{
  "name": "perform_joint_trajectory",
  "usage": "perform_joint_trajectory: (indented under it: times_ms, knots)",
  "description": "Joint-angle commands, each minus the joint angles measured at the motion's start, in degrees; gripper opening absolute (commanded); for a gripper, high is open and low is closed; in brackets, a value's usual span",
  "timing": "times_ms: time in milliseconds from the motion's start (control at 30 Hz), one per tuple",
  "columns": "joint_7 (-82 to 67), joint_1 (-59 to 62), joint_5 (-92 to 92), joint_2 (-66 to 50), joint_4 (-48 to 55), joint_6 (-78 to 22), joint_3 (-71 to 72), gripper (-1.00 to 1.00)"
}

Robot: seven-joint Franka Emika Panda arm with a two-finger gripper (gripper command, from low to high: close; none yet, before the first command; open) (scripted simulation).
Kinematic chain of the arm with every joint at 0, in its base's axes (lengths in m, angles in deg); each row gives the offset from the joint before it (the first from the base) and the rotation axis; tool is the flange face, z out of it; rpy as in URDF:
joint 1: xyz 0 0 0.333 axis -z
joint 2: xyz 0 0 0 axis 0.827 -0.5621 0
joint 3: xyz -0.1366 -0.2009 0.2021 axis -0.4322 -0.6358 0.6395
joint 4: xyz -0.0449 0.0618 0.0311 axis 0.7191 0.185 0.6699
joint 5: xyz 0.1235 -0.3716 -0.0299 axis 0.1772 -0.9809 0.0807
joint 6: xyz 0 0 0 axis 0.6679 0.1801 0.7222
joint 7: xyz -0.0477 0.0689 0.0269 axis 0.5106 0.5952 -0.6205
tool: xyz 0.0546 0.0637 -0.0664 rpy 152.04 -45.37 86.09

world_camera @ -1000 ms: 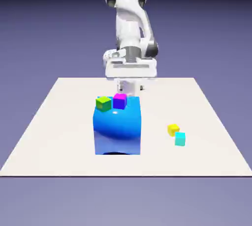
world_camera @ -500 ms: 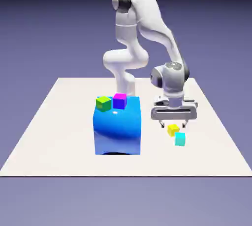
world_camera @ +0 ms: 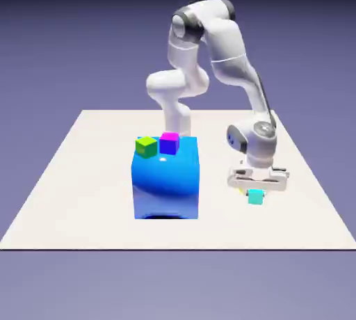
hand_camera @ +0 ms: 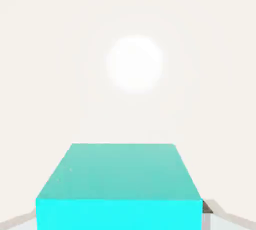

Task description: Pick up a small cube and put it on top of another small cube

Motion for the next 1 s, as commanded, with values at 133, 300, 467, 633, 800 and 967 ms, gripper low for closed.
perform_joint_trajectory:
  times_ms: [133, 300, 467, 633, 800, 967]
  knots:
    - [-5.6, 2.2, 2.8, 8.8, 1.0, -7.6, -3.2, -1.00]
    - [-12.4, 7.0, 1.8, 19.2, 1.1, -18.5, -8.4, -1.00]
    - [-19.3, 11.7, 0.8, 29.6, 1.2, -29.4, -13.5, -1.00]
    - [-26.2, 16.4, -0.2, 39.9, 1.3, -40.3, -18.7, -1.00]
    - [-31.2, 22.3, -3.2, 49.3, 0.2, -51.4, -21.3, -1.00]
    - [-31.3, 22.2, -3.0, 47.6, -8.1, -41.4, -21.1, -1.00]
